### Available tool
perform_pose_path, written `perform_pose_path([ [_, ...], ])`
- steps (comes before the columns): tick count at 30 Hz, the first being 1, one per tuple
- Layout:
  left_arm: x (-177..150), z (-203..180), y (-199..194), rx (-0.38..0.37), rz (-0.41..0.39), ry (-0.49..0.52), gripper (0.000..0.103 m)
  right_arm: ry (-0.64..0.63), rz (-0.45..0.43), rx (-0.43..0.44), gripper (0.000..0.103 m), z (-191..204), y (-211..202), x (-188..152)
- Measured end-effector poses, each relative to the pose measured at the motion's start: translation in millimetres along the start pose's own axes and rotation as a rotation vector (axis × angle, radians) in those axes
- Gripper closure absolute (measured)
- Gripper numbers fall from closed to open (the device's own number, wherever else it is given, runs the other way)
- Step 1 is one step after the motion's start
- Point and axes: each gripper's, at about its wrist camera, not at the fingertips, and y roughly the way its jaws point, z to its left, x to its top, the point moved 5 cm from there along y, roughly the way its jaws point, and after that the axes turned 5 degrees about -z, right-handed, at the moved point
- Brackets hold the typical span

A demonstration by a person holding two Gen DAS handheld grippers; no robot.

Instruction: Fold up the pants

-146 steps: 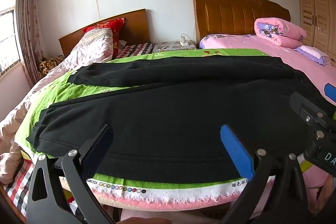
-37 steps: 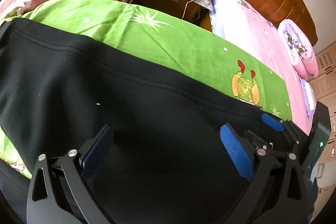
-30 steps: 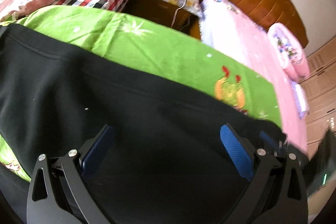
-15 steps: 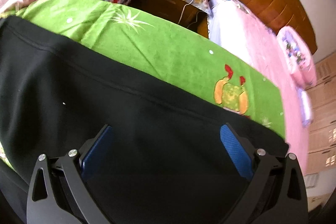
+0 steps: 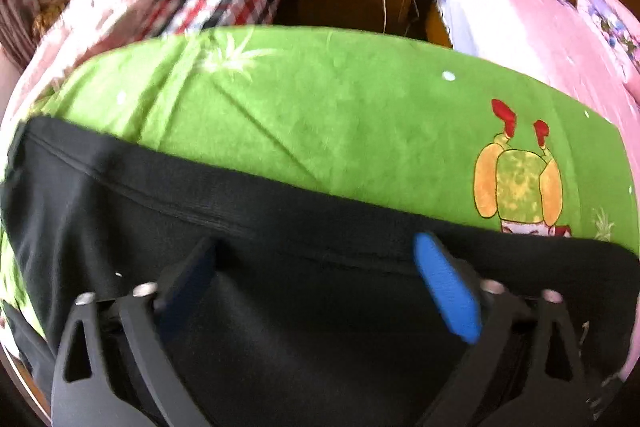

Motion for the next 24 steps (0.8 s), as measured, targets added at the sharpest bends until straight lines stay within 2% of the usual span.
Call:
perform_pose_path([
  [1,-1.3,-7.4,-7.2,0.000,-0.038,0.055,0.071,0.002,0.008,-0.008,0.098,-6.2,-1.7,1.9],
  [2,-3.7,-10.1,-12.2,0.017,-0.051,0.085,0.085,0.005,0.009,-0.012,0.098,-11.7,-3.3,2.3],
  [4,-9.8,-15.9,-20.7,0.035,-0.109,0.154,0.090,0.023,0.007,-0.030,0.098,-29.9,-4.3,10.4],
  [6,-16.4,-12.6,-30.0,0.008,-0.159,0.168,0.092,0.057,-0.010,-0.065,0.098,-57.5,-8.3,12.4],
  [9,-29.3,3.1,-71.1,-0.097,-0.286,0.167,0.093,0.184,-0.047,-0.103,0.098,-105.9,-20.5,15.9],
  [11,-48.8,13.4,-109.4,-0.170,-0.376,0.185,0.093,0.209,-0.069,-0.120,0.098,-119.3,-30.9,13.3],
  [13,-77.9,22.8,-146.3,-0.238,-0.441,0.217,0.093,0.198,-0.094,-0.107,0.098,-114.5,-43.4,11.2],
  [15,-114.1,26.7,-174.0,-0.271,-0.480,0.271,0.093,0.158,-0.135,-0.084,0.098,-96.4,-61.6,8.4],
  [16,-142.0,28.6,-187.5,-0.294,-0.504,0.318,0.093,0.144,-0.157,-0.071,0.098,-86.4,-70.6,6.2],
  [18,-192.9,30.4,-198.2,-0.285,-0.532,0.413,0.093,0.148,-0.199,-0.034,0.098,-69.4,-87.0,-1.4],
  [20,-230.2,32.1,-196.8,-0.286,-0.520,0.454,0.093,0.172,-0.235,0.002,0.098,-48.7,-105.7,-15.7],
  [21,-248.2,34.2,-193.6,-0.295,-0.499,0.453,0.094,0.178,-0.252,0.003,0.098,-41.5,-113.3,-23.7],
  [22,-264.5,37.5,-188.0,-0.309,-0.465,0.437,0.103,0.193,-0.275,0.010,0.098,-33.0,-121.4,-34.3],
  [24,-289.7,42.8,-181.5,-0.350,-0.408,0.394,0.103,0.245,-0.304,0.030,0.098,-19.0,-134.7,-57.2],
])
